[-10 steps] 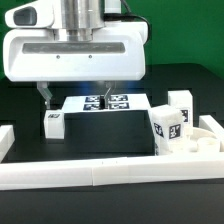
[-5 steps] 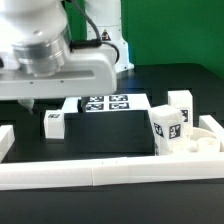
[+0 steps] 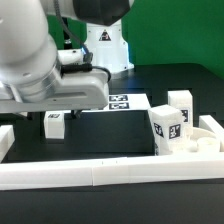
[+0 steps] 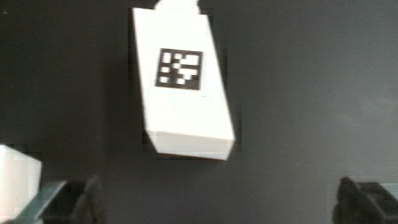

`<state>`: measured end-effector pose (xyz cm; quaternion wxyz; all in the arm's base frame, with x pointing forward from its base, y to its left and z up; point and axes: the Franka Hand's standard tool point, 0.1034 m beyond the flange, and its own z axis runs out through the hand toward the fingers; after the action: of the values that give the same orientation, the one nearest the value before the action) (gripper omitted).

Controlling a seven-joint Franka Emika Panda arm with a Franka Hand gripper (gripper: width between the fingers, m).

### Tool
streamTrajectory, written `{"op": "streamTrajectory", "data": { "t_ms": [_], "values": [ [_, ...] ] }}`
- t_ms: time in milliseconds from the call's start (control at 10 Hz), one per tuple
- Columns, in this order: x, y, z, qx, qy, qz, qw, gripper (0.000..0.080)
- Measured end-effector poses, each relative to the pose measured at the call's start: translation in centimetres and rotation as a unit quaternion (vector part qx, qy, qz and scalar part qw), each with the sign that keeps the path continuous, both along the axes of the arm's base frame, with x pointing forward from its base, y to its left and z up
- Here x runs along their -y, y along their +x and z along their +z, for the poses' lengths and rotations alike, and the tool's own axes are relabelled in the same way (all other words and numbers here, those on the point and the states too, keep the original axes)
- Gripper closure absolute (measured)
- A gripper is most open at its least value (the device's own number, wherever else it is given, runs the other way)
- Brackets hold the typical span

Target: Assemble stool

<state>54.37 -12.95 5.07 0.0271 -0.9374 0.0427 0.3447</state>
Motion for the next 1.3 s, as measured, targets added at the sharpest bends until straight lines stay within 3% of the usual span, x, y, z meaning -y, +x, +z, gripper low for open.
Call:
{"op": "streamTrajectory", "data": {
  "t_ms": [100, 300, 600, 1100, 1300],
  "values": [
    [0.0, 0.7, 0.5, 0.023, -0.004, 0.003, 1.000, 0.0151],
    [0.2, 0.0, 0.2, 0.013, -0.002, -0.002, 1.000, 0.0151],
    [0.2, -2.4, -0.8, -0.083, 0.018, -0.023, 0.996, 0.0151],
    [0.6, -2.4, -1.0, -0.089, 0.016, -0.025, 0.996, 0.0151],
    [0.1, -3.9, -1.9, -0.132, 0.017, -0.035, 0.990, 0.0151]
  ]
}}
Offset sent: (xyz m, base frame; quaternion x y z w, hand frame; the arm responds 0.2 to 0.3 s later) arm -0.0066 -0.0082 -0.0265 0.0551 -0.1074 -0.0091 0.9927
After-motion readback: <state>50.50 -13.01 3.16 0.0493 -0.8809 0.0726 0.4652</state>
